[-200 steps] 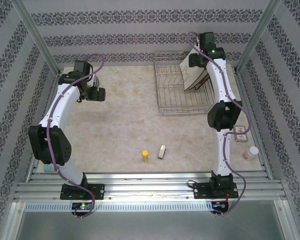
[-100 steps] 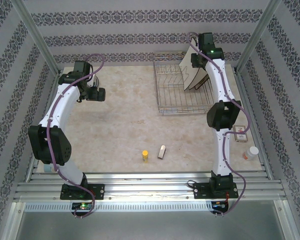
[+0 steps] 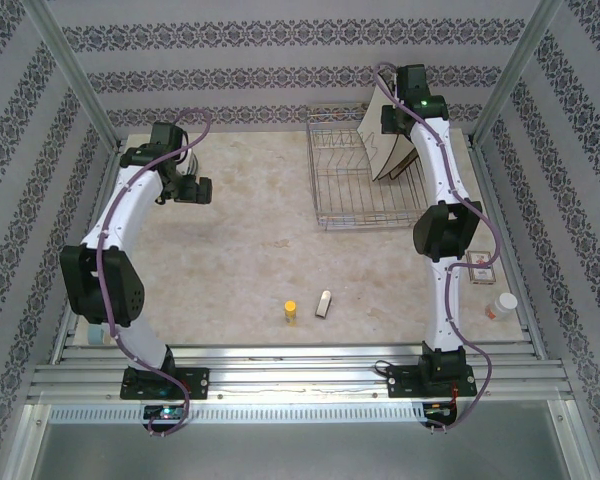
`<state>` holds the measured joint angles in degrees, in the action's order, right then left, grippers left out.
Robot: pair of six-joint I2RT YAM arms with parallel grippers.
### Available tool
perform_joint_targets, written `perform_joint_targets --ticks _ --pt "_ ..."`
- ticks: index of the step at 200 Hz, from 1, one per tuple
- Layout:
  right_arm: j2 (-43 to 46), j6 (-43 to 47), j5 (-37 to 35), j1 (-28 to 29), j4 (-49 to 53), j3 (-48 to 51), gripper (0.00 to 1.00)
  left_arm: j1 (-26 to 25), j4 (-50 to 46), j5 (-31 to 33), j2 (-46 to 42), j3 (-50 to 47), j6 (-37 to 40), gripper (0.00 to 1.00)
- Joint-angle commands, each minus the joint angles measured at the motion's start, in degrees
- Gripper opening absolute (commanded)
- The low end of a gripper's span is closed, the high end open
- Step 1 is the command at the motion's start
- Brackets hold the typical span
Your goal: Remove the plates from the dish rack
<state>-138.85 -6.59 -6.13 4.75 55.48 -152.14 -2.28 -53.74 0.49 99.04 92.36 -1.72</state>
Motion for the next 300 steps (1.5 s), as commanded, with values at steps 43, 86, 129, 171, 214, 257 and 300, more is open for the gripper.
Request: perform_joint_targets --ticks 43,86,129,171,214,257,300 --pt "7.25 -2.22 1.21 2.19 0.59 -3.57 0.0 -0.57 -2.42 1.02 3.68 3.71 -0.62 1.0" --pt "12.96 0.1 -2.4 3.4 1.62 -3.61 0.0 -0.62 -1.59 0.31 4.04 3.71 -0.67 1.0" --pt "19.45 2.48 -5.19 4.29 2.84 -3.19 0.0 -0.69 -0.93 -0.6 4.05 3.19 -0.83 1.0" --pt "25.66 1.11 -2.94 4.81 2.47 1.84 0.0 -0.69 -0.05 -1.12 3.83 2.4 -1.2 1.0" --pt "30.1 -5.36 8.76 3.98 -1.02 8.62 0.0 -0.85 0.66 -1.53 3.58 1.3 -1.28 1.0" --pt "41.98 -24.14 37.07 -0.61 -26.67 39.15 0.0 -0.87 2.7 -3.71 2.81 -0.05 -2.0 1.0" --pt "50.49 -49.69 52.41 -2.83 -71.06 74.73 0.0 -0.86 3.09 -4.92 2.49 0.11 -1.8 1.0"
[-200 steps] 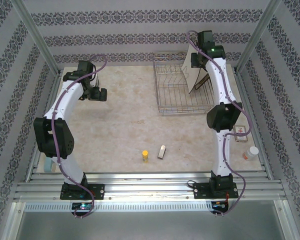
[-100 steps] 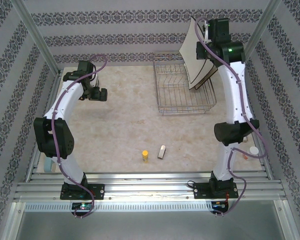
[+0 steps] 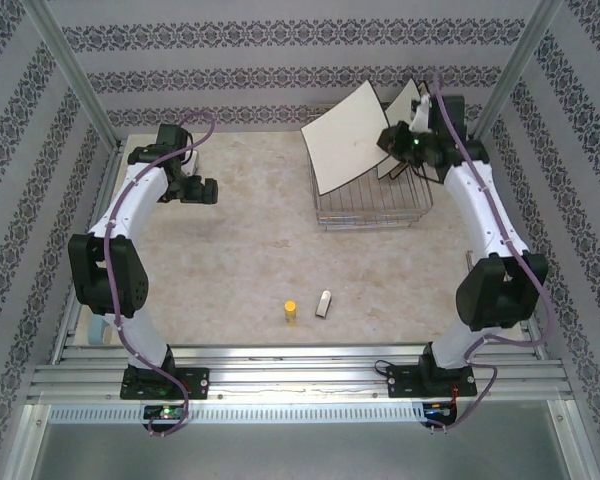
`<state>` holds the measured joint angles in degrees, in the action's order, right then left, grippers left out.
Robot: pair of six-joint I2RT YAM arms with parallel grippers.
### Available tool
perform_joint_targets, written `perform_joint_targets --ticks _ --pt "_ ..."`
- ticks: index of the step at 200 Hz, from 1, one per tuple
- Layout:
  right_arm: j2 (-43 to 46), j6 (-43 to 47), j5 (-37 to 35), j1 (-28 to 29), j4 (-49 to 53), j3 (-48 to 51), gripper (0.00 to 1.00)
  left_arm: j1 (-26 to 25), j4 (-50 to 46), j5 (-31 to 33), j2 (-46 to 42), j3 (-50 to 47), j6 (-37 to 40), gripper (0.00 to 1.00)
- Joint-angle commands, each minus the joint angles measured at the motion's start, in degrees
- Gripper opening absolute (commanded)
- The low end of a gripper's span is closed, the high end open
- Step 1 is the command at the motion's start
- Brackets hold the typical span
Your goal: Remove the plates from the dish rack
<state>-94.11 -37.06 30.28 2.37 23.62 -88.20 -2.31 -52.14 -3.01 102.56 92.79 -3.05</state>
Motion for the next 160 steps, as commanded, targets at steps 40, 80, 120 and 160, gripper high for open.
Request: perform_joint_targets --ticks 40,80,120,160 --pt "2.54 -30.74 18.84 1.07 -65.96 26.28 0.0 -0.86 2.5 -4.14 -1.79 -0.81 -0.95 1.0" --pt "-2.14 -34.95 18.68 3.23 -77.1 29.71 0.0 -0.84 7.56 -11.51 -3.11 -3.81 -2.89 1.0" --pt "-4.0 -35.28 18.46 4.6 -78.28 29.51 0.0 -0.36 20.87 -27.91 -6.22 -10.16 -7.66 1.0" --pt "-5.39 -35.62 19.03 5.76 -78.2 27.93 0.0 0.02 44.69 -47.21 -7.95 -18.95 -21.34 1.0"
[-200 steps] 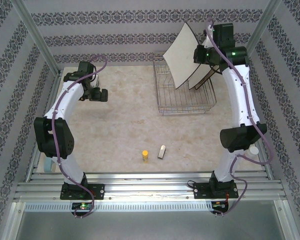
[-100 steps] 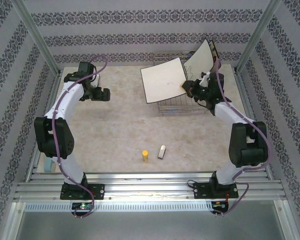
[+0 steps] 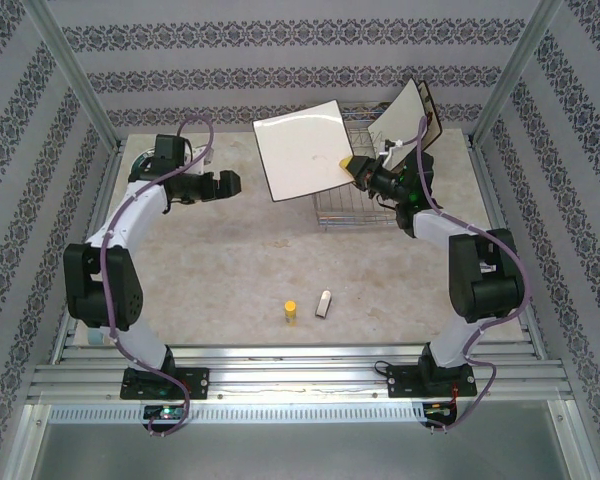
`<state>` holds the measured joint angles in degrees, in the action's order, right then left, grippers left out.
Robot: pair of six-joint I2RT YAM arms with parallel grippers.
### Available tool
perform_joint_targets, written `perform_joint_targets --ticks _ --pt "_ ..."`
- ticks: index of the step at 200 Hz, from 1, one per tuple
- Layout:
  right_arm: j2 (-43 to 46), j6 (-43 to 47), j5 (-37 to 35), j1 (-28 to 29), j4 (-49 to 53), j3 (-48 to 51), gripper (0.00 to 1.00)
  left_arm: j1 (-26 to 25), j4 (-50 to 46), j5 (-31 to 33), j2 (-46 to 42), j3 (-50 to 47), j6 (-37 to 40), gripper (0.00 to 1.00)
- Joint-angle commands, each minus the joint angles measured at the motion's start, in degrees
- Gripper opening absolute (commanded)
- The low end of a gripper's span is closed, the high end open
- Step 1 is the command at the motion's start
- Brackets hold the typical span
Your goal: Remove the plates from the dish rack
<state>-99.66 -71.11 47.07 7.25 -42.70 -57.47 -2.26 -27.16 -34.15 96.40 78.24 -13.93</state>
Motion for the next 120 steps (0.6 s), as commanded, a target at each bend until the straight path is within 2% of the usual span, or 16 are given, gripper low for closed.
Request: perform_joint_targets --ticks 1,19,38,47,67,120 --pt "0.12 -1.57 2.24 0.91 -11.89 -2.86 0.0 -0.02 20.58 -16.4 -1.76 -4.66 -10.78 1.0" --pt "-0.83 -1.83 2.33 1.57 -11.99 -3.54 0.0 -0.02 36.72 -22.94 -0.36 -8.94 -21.41 1.0" --pt "-1.8 -2.4 2.41 2.28 -12.4 -4.04 0.0 -0.02 54.56 -25.86 2.21 -12.24 -33.01 1.0" --pt "-2.11 -2.49 2.59 2.63 -12.58 -4.1 0.0 0.01 59.05 -25.88 3.58 -12.73 -36.01 1.0" --pt "-2.38 -2.76 3.19 3.32 -12.95 -4.36 0.0 -0.11 60.76 -25.63 6.1 -12.07 -38.17 0.98" --pt "-5.1 -3.6 4.74 5.26 -11.99 -7.27 0.0 -0.72 57.57 -24.91 7.31 -13.1 -36.33 0.88"
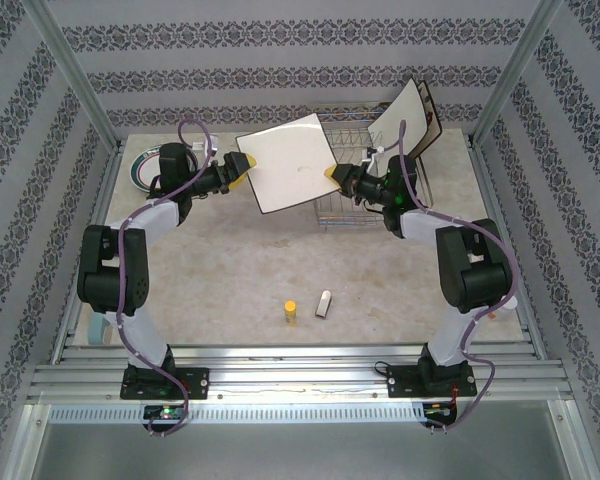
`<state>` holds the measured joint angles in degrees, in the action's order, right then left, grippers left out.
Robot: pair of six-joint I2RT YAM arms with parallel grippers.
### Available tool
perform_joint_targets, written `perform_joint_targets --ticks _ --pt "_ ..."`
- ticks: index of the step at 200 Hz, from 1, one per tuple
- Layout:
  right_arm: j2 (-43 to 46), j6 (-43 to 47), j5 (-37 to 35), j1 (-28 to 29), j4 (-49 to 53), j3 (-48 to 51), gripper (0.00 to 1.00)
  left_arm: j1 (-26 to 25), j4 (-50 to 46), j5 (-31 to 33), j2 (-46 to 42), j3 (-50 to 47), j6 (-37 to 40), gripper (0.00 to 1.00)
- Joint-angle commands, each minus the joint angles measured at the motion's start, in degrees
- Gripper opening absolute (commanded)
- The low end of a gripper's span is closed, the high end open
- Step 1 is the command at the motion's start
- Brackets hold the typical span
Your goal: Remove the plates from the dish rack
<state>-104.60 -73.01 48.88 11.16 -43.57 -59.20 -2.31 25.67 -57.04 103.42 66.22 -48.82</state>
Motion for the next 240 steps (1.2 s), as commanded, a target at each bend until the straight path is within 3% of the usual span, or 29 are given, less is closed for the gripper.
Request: perform_joint_targets --ticks 1,57,107,134,159,180,214,240 --pt "-0.25 -1.74 2.95 1.38 -11.11 -5.65 0.0 -0.64 4.78 -2.02 0.29 -1.08 -1.45 0.88" --pt "-3.62 -2.5 2.72 3.07 -10.84 -9.28 0.0 -0.76 5.69 -2.92 0.28 -1.61 -3.32 0.63" --pt "-5.08 -2.66 2.89 3.93 -10.26 -11.15 0.0 -0.75 5.49 -3.52 0.29 -1.58 -4.26 0.27" --pt "-5.33 -2.57 2.97 3.98 -9.87 -11.59 0.0 -0.82 6.04 -3.89 0.38 -1.58 -4.96 0.0" --pt "-5.22 -1.56 2.93 3.92 -7.78 -12.0 0.0 -1.11 8.78 -4.5 0.65 -1.78 -7.11 0.0" --pt "-4.42 0.42 2.79 3.45 -4.71 -12.49 0.32 -1.1 13.16 -4.24 0.99 -2.2 -10.74 0.0" --pt "-1.8 5.6 2.39 0.8 5.46 -13.9 0.96 -1.01 20.44 -0.7 0.97 -2.74 -16.49 0.0" --pt "3.86 17.25 -1.72 -1.58 23.34 -14.65 0.98 -0.98 21.5 6.64 -1.26 -5.16 -16.34 0.0"
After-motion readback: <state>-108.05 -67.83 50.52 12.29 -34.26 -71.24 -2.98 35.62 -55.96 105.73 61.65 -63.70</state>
